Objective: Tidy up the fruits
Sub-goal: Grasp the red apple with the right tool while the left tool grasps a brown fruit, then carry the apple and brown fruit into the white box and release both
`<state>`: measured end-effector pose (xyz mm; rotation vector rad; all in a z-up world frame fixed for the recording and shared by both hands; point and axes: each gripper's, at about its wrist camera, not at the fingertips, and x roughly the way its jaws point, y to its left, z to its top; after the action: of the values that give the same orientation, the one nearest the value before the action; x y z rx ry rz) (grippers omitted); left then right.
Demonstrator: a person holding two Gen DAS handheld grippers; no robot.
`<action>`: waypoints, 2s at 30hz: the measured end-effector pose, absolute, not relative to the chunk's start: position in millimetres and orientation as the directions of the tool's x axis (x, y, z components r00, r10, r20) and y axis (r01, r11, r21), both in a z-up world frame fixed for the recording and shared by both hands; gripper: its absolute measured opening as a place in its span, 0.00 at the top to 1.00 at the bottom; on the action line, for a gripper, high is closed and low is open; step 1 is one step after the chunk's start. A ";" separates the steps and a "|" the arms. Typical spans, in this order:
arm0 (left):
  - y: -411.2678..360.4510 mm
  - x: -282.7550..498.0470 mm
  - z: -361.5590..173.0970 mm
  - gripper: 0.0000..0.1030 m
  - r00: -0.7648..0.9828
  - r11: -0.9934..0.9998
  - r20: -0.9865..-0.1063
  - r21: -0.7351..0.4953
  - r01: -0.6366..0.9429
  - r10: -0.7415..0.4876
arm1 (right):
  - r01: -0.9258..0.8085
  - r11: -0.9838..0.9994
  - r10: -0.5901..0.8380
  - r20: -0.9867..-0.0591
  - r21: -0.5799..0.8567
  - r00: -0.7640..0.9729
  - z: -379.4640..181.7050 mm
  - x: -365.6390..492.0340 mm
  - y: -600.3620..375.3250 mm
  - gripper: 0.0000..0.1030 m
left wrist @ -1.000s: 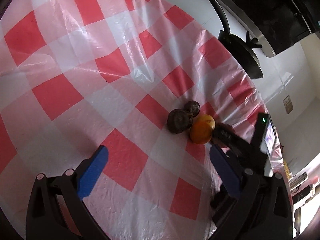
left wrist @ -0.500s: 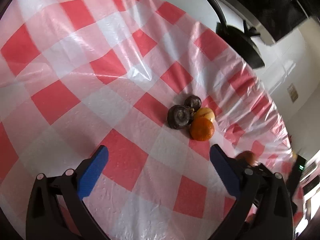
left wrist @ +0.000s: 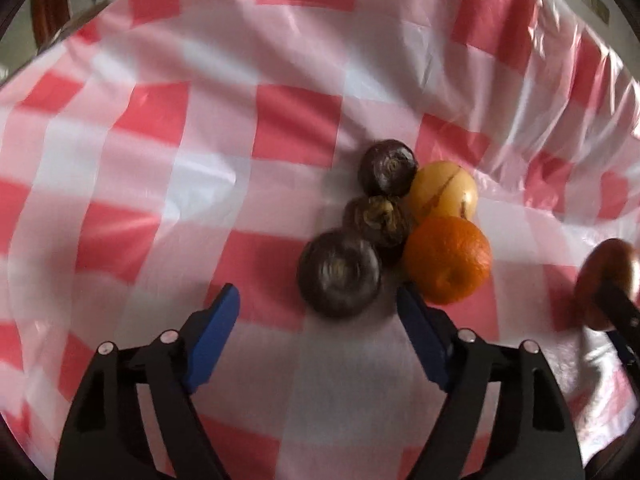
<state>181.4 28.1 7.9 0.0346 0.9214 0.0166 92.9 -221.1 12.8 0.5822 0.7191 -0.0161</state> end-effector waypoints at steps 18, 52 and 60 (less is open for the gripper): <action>82.2 73.4 49.3 0.61 0.788 0.974 -0.615 -0.189 -0.124 -0.019 | 0.148 0.849 0.209 -0.580 0.507 0.788 16.0 97.3 -215.1 0.44; 318.6 -356.0 -45.9 0.60 0.531 0.775 -0.780 -0.094 -0.625 0.333 | -0.767 0.568 0.705 -0.658 0.300 0.265 25.7 -243.9 117.4 0.44; 341.7 -389.8 -103.6 0.60 0.391 0.713 -0.864 -0.054 -0.699 0.317 | -0.966 0.247 0.647 -0.755 0.076 0.106 -11.9 -355.1 181.5 0.43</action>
<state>-389.8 341.7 -103.6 -0.4500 0.9701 0.6734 -355.1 181.5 -11.9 -0.5066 0.7768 1.2651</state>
